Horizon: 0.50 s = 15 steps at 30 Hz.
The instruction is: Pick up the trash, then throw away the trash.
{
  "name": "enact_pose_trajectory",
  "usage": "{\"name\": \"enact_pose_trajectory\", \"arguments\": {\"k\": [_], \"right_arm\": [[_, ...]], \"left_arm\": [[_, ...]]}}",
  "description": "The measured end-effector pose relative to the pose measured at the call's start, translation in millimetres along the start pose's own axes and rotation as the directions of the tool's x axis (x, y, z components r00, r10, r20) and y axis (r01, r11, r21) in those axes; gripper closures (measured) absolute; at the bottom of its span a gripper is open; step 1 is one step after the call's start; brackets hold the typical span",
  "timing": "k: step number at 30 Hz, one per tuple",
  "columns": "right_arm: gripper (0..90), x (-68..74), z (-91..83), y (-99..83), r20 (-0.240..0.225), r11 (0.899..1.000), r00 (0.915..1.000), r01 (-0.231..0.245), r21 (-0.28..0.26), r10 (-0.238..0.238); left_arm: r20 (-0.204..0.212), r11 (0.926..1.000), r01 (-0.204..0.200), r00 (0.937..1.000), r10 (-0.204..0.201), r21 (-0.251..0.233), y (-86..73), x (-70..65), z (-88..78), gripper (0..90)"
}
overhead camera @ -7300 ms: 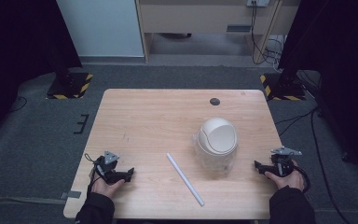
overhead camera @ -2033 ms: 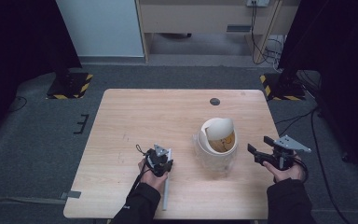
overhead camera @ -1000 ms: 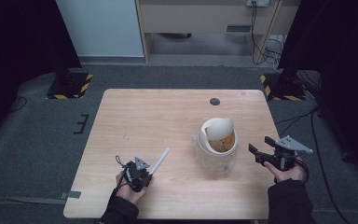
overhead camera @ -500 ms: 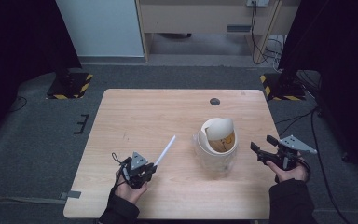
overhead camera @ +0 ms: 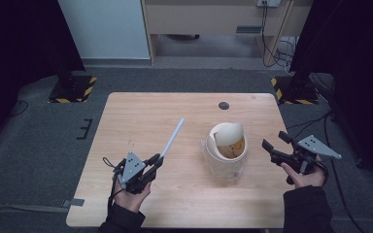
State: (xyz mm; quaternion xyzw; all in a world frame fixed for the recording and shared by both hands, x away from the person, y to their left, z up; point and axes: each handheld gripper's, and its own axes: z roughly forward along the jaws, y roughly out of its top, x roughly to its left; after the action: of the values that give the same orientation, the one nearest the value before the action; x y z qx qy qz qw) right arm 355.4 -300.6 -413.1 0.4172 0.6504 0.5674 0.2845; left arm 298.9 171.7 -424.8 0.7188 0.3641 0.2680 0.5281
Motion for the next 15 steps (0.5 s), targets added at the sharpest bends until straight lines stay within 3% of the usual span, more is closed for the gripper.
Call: {"name": "enact_pose_trajectory", "arguments": {"k": [7, 15], "right_arm": [[24.8, 9.1, -6.5, 15.9, -0.036, 0.998, 0.9994, -0.003, -0.061, 0.000], [25.9, 23.3, -11.0, 35.1, -0.088, 0.993, 0.9960, 0.002, -0.117, -0.013]], "left_arm": [[0.017, 0.9965, -0.005, 0.9998, 0.006, -0.083, 13.4, -4.5, -7.3, 79.1], [0.045, 0.9900, -0.025, 0.9985, 0.031, -0.139, 24.9, -13.3, -6.9, 79.1]]}}
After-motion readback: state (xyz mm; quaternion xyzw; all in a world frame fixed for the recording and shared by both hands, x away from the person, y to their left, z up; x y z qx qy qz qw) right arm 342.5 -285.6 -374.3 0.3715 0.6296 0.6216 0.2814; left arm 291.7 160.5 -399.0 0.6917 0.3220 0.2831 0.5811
